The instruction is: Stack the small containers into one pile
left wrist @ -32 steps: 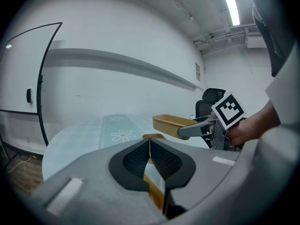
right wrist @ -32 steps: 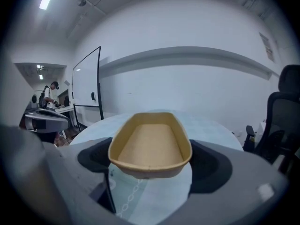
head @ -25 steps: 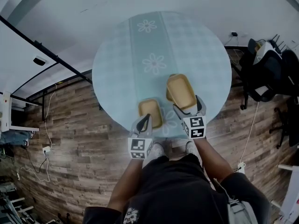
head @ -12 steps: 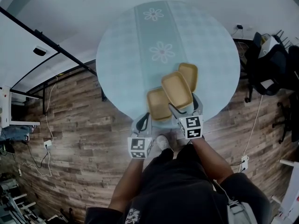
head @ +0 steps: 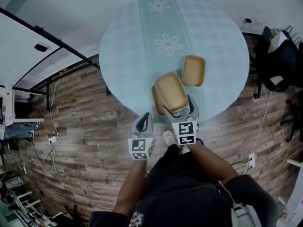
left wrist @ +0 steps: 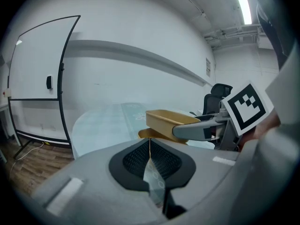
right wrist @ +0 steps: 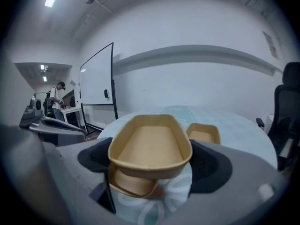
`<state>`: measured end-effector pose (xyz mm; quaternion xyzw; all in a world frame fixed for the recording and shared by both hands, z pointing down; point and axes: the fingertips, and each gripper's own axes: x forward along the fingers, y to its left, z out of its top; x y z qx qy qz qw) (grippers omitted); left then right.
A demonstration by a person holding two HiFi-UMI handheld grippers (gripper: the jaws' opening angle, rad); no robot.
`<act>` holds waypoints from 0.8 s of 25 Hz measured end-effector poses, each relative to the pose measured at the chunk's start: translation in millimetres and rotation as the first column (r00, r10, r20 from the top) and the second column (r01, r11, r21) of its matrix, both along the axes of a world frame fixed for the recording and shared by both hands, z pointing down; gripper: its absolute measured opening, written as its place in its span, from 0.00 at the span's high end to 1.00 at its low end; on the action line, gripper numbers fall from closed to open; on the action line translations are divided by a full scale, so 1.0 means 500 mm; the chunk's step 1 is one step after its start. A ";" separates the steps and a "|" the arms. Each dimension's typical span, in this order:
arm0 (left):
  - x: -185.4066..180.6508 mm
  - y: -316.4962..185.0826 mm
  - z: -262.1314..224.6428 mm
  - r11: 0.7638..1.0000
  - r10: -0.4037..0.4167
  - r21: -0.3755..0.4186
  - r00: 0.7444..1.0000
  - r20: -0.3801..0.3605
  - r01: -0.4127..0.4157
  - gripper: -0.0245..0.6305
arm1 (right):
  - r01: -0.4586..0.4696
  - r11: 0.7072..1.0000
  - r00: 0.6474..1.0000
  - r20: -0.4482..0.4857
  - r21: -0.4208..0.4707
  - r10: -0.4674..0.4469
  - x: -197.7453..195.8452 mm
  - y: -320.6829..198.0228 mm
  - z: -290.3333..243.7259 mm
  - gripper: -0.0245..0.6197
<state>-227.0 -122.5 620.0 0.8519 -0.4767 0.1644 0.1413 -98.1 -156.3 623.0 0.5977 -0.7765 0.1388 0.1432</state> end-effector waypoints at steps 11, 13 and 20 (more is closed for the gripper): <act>-0.046 0.043 0.000 0.998 -0.064 0.018 0.998 0.001 0.064 0.95 | -0.065 0.998 0.998 0.021 -0.011 0.065 -0.047 0.022 0.029 0.18; -0.058 0.048 0.003 0.997 -0.075 0.026 0.997 -0.002 0.075 0.95 | -0.085 0.996 0.996 0.014 -0.014 0.085 -0.051 0.025 0.034 0.18; -0.091 0.068 0.016 0.996 -0.093 0.005 0.996 0.011 0.093 0.95 | -0.136 0.991 0.991 0.015 -0.017 0.136 -0.071 0.027 0.064 0.18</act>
